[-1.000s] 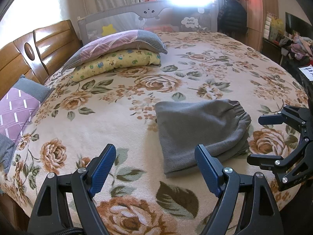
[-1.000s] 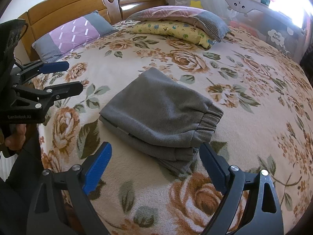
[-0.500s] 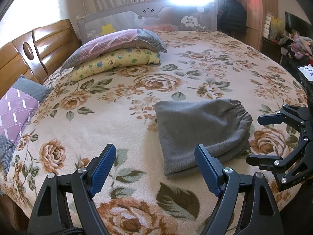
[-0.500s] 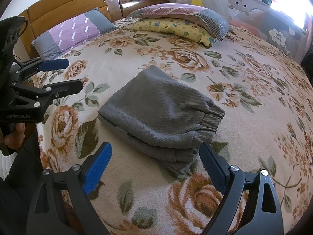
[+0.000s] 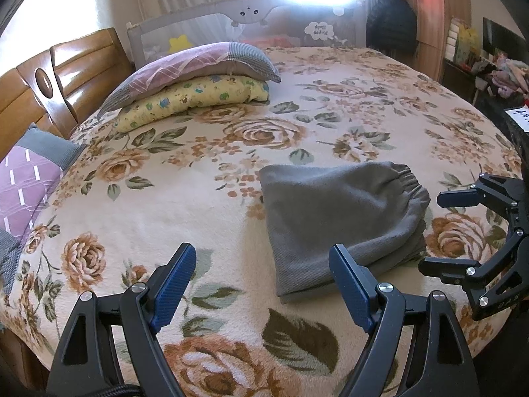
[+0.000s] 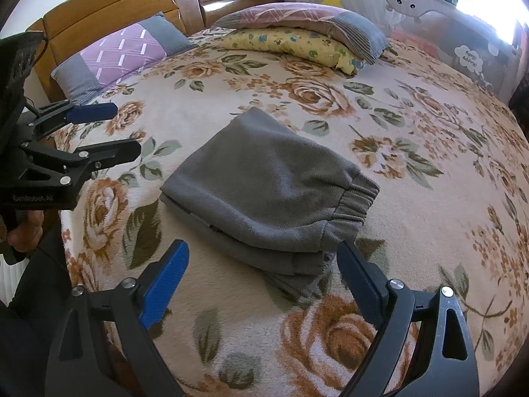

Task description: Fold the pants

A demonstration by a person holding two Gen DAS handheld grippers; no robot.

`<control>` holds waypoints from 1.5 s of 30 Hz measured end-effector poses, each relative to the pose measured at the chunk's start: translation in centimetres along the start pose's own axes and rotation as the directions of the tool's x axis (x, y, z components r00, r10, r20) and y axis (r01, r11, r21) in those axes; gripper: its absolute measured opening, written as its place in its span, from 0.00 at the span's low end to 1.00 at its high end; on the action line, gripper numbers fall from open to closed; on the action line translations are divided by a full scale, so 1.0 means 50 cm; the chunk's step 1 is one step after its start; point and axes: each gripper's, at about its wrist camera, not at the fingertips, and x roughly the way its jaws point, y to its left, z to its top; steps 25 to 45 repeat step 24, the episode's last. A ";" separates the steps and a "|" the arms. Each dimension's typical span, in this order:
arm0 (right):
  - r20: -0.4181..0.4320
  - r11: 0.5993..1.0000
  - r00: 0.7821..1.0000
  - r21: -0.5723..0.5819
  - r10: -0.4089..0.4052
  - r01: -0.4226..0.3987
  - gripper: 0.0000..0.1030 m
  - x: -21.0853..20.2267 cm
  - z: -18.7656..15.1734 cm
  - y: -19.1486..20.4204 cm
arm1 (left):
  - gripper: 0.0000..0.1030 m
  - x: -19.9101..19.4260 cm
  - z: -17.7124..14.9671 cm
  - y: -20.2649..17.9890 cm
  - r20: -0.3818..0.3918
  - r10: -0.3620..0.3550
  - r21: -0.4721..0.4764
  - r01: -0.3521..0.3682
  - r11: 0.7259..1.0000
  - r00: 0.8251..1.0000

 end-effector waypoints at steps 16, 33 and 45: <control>-0.002 1.000 1.000 0.000 0.001 -0.001 0.89 0.003 0.002 -0.004 | 0.81 0.011 0.000 0.001 -0.015 -0.004 -0.004 0.004 1.000 1.000; -0.004 1.000 1.000 0.000 0.003 -0.003 0.89 0.004 0.003 -0.009 | 0.81 0.034 0.000 0.014 -0.055 -0.009 -0.038 0.007 0.999 0.998; -0.004 1.000 1.000 0.000 0.003 -0.003 0.89 0.004 0.003 -0.009 | 0.81 0.034 0.000 0.014 -0.055 -0.009 -0.038 0.007 0.999 0.998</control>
